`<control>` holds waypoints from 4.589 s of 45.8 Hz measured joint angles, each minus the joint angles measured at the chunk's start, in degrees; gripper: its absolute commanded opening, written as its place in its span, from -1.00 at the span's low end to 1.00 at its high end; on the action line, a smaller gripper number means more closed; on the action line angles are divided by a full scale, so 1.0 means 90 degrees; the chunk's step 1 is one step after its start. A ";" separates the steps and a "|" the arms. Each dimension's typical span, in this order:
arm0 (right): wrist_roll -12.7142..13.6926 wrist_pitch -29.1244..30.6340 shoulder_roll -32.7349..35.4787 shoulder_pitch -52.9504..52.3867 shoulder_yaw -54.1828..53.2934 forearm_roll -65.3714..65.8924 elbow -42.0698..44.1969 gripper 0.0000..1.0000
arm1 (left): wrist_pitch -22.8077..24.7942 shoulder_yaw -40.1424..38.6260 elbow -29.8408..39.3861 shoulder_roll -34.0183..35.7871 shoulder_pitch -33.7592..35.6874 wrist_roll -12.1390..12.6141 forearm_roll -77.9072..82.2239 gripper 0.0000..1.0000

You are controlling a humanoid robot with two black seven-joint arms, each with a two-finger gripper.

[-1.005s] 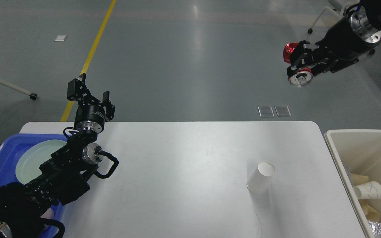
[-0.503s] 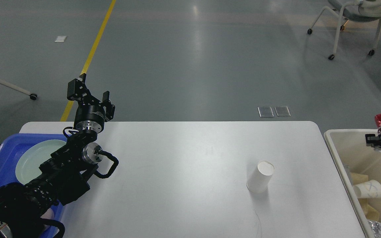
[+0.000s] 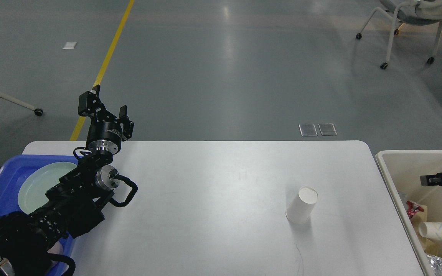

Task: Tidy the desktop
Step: 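Swing the red can over the white bin and release it, then bring the right gripper back over the table toward the paper cup, then lower the right gripper onto the small white paper cup and grasp it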

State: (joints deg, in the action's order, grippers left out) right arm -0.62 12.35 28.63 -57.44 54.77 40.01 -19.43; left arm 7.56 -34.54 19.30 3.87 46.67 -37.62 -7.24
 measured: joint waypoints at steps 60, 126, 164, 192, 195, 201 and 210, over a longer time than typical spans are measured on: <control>0.0062 0.4718 -0.0716 -1.0114 -0.0351 -0.5042 -0.8384 1.00 | 0.0000 0.0000 0.0003 0.0000 0.0000 0.0000 0.0000 1.00; 0.0069 0.0385 -0.2573 -0.4212 0.0741 -0.2777 -0.5249 1.00 | 0.0000 0.0000 -0.0004 0.0000 0.0000 0.0000 0.0001 1.00; 0.0053 0.0237 -0.2800 -0.3041 0.1051 -0.1689 -0.4302 0.95 | 0.0000 0.0000 0.0002 0.0000 0.0000 0.0000 0.0001 1.00; 0.0028 0.0371 -0.2741 -0.3026 0.1151 -0.1545 -0.4270 0.12 | 0.0000 0.0000 0.0001 0.0000 0.0000 0.0000 -0.0003 1.00; 0.0017 0.0375 -0.2735 -0.3053 0.1151 -0.1545 -0.4275 0.11 | 0.0000 0.0000 0.0001 0.0000 0.0000 0.0000 -0.0003 1.00; -0.0005 0.0407 -0.2698 -0.3147 0.1152 -0.1557 -0.4288 0.11 | 0.0000 0.0000 0.0001 0.0000 0.0000 0.0000 -0.0003 1.00; -0.0061 0.0797 -0.2460 -0.3728 0.1063 -0.1597 -0.4331 0.11 | 0.0000 0.0000 0.0001 0.0000 0.0000 0.0000 -0.0002 1.00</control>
State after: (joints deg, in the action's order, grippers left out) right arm -1.16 19.52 6.49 -91.00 64.34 25.64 -58.40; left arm 7.56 -34.54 19.31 3.87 46.66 -37.62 -7.26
